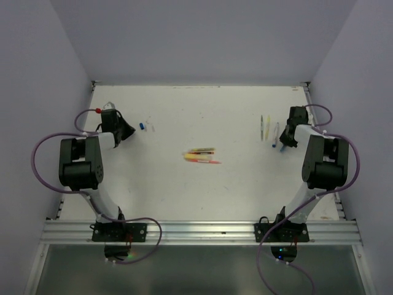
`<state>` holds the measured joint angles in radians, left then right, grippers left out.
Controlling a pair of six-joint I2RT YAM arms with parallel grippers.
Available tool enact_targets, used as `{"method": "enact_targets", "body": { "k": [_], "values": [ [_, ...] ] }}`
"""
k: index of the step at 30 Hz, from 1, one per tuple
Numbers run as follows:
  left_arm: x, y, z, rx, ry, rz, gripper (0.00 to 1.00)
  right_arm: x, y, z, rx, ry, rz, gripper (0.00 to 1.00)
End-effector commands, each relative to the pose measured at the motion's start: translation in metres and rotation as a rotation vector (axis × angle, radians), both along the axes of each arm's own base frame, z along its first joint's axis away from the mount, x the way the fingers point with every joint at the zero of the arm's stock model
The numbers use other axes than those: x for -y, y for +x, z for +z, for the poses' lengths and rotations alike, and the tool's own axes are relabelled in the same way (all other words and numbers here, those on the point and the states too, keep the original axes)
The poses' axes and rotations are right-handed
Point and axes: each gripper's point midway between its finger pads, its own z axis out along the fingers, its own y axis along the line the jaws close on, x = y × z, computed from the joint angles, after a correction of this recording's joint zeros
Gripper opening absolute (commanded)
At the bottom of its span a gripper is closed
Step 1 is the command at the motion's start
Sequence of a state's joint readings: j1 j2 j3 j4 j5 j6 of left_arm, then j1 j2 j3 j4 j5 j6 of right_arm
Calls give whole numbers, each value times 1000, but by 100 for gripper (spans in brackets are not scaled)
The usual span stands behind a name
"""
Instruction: Open the pen caps
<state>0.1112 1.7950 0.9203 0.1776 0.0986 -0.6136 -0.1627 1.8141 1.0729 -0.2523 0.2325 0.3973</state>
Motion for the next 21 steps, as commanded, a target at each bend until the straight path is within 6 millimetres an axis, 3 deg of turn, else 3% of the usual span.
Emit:
{"method": "enact_targets", "body": {
  "k": [1,9,11,21],
  "values": [
    [6,10,0,55,-51,-23,0,0,13,-2,22,5,20,0],
    [7,21,-15,40,-74,-29,0,-5,21,-1,37,26,42,0],
    [5,21,-17,36,-69,-18,19,-5,22,-1,40,27,47,0],
    [3,21,-18,40,-65,-7,43,-9,21,-3,33,36,67,3]
  ]
}}
